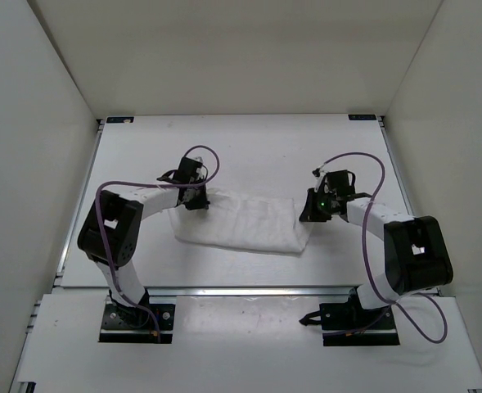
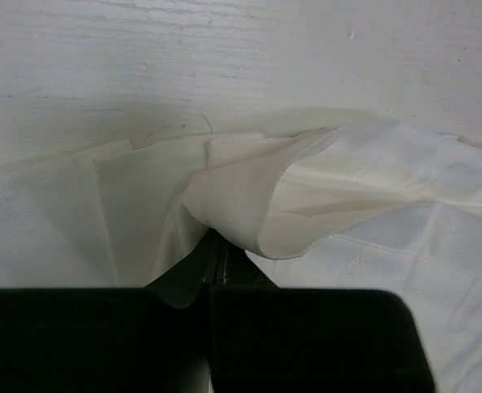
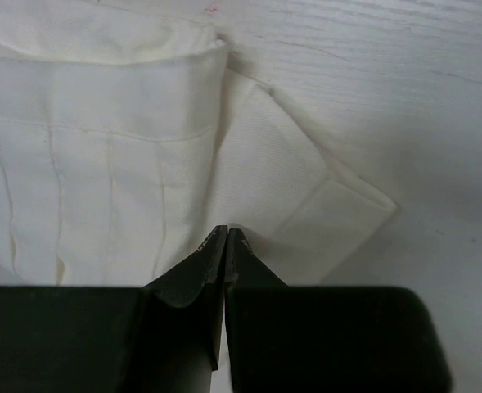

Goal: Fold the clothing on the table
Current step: Fold the skirt

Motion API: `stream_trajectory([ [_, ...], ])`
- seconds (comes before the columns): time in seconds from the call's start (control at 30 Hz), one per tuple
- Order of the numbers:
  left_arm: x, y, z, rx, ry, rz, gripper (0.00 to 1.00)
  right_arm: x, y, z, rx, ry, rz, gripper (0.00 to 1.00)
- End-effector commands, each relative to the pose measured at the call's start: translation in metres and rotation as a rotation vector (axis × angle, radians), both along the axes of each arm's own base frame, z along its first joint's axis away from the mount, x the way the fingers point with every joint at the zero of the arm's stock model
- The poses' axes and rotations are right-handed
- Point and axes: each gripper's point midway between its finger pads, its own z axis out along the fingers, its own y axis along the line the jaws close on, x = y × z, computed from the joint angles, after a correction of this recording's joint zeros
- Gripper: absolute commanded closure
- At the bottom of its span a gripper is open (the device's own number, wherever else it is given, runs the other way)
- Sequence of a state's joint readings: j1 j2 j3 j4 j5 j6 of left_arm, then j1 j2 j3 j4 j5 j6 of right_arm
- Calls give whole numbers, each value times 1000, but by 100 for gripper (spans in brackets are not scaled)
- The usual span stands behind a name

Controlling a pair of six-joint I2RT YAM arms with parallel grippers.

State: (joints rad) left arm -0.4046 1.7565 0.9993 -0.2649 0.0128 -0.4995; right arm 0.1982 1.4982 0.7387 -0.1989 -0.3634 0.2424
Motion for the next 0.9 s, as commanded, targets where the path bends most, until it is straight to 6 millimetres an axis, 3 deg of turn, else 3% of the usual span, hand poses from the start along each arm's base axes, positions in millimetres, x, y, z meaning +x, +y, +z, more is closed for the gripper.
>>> stream_trajectory([
  [0.0,7,6,14,11,-12,-14,94,15,-7,18,-11,-65,8,100],
  [0.07,12,-2,30,-8,-30,-42,82,23,-12,34,-1,-80,-10,96],
  [0.13,17,-5,49,0,-51,-67,55,32,-17,54,1,-110,-29,83],
  [0.23,21,-7,79,28,-86,-123,27,29,-15,82,-7,-159,-33,42],
  [0.33,14,1,102,72,-131,-112,21,7,-14,76,-42,-129,-44,27],
  [0.4,3,12,100,101,-126,-89,23,-8,-14,65,-59,-102,-41,16],
  [0.43,1,18,101,117,-128,-83,26,-21,-15,51,-65,-60,-37,12],
  [0.5,-12,35,82,172,-73,-52,30,-32,-17,43,-71,-27,-42,10],
  [0.6,-32,45,58,187,-18,-45,34,-47,-15,29,-102,6,-15,8],
  [0.73,-50,42,48,144,-30,-49,44,-52,-9,19,-125,16,4,7],
  [0.87,-51,39,40,148,-13,-65,52,-52,-2,9,-100,46,17,7],
])
